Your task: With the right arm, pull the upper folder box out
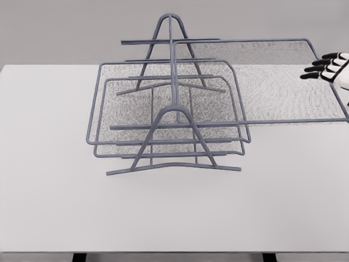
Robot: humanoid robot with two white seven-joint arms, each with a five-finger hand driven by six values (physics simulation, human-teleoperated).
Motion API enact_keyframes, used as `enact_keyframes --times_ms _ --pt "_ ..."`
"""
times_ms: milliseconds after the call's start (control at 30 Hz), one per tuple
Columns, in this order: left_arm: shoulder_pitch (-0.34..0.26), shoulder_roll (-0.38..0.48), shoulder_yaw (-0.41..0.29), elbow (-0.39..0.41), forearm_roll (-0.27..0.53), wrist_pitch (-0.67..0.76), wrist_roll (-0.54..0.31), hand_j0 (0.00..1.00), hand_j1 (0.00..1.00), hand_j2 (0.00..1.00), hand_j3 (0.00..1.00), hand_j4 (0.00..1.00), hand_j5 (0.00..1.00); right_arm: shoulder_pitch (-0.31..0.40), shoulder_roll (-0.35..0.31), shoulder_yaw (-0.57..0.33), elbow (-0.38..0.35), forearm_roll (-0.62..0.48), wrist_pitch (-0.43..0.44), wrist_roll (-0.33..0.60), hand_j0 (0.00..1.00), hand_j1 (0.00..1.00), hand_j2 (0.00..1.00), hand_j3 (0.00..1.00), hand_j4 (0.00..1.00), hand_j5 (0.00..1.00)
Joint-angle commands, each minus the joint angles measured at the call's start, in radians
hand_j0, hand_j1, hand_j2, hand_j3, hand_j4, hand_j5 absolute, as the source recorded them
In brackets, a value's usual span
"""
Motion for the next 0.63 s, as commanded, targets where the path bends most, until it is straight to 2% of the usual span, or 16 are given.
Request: enact_keyframes --times_ms 0,133,200,267,433,600 --pt "-0.002 0.000 0.000 0.000 0.001 0.000 0.000 1.00 1.00 1.00 1.00 1.00 1.00 0.000 -0.004 -0.005 -0.001 -0.007 0.001 0.000 1.00 1.00 1.00 1.00 1.00 1.00" --pt "0.000 0.000 0.000 0.000 0.001 0.000 0.000 1.00 1.00 1.00 1.00 1.00 1.00 -0.018 0.007 -0.006 -0.003 -0.022 0.001 0.000 1.00 1.00 1.00 1.00 1.00 1.00" --pt "0.000 0.000 0.000 0.000 0.001 0.000 0.000 1.00 1.00 1.00 1.00 1.00 1.00 -0.023 0.036 -0.005 -0.004 -0.028 0.001 0.000 1.00 1.00 1.00 1.00 1.00 1.00" --pt "-0.002 0.000 0.000 0.000 0.001 0.000 0.000 1.00 1.00 1.00 1.00 1.00 1.00 -0.032 0.051 -0.005 -0.042 -0.025 0.001 0.000 1.00 1.00 1.00 1.00 1.00 1.00" --pt "-0.002 0.000 0.002 0.000 -0.001 0.000 0.000 1.00 1.00 1.00 1.00 1.00 1.00 -0.038 0.087 -0.005 -0.047 -0.026 0.001 0.000 1.00 1.00 1.00 1.00 1.00 1.00" --pt "-0.002 0.000 0.000 0.000 0.001 0.000 0.000 1.00 1.00 1.00 1.00 1.00 1.00 -0.038 0.087 -0.005 -0.047 -0.025 0.001 0.000 1.00 1.00 1.00 1.00 1.00 1.00"
